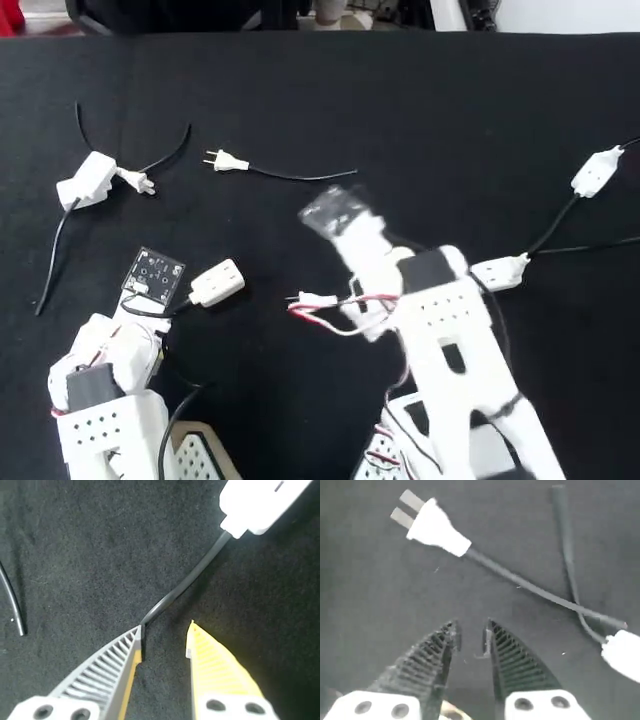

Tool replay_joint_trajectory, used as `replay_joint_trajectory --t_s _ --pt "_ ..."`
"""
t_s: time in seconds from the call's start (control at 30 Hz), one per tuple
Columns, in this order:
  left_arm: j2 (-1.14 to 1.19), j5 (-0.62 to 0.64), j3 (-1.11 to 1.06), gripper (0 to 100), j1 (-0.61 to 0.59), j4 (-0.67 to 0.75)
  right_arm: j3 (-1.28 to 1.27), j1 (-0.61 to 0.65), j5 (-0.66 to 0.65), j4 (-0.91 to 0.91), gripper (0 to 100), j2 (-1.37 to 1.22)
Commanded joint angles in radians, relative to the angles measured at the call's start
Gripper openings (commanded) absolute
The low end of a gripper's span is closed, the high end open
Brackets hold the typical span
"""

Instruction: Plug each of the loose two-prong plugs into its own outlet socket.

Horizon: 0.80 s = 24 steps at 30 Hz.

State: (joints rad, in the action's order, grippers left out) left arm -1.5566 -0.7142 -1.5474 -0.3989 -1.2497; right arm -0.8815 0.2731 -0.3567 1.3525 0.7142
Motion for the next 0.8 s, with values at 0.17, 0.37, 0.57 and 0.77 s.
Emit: replay_joint_trajectory --t_s 0.17,0.37,0.57,0.77 --pt "-0.003 -0.008 0.005 16 0.012 -0.011 -0.120 -0.029 0.546 -0.431 9.0 0.015" --pt "-0.003 -0.009 0.005 16 0.013 -0.011 -0.041 -0.103 0.652 -0.384 24.9 -0.219" --pt "-0.003 -0.009 0.005 16 0.013 -0.011 0.001 -0.137 0.664 -0.365 25.2 -0.372" --pt "-0.003 -0.009 0.005 16 0.013 -0.009 -0.005 -0.138 0.695 -0.442 9.4 -0.447"
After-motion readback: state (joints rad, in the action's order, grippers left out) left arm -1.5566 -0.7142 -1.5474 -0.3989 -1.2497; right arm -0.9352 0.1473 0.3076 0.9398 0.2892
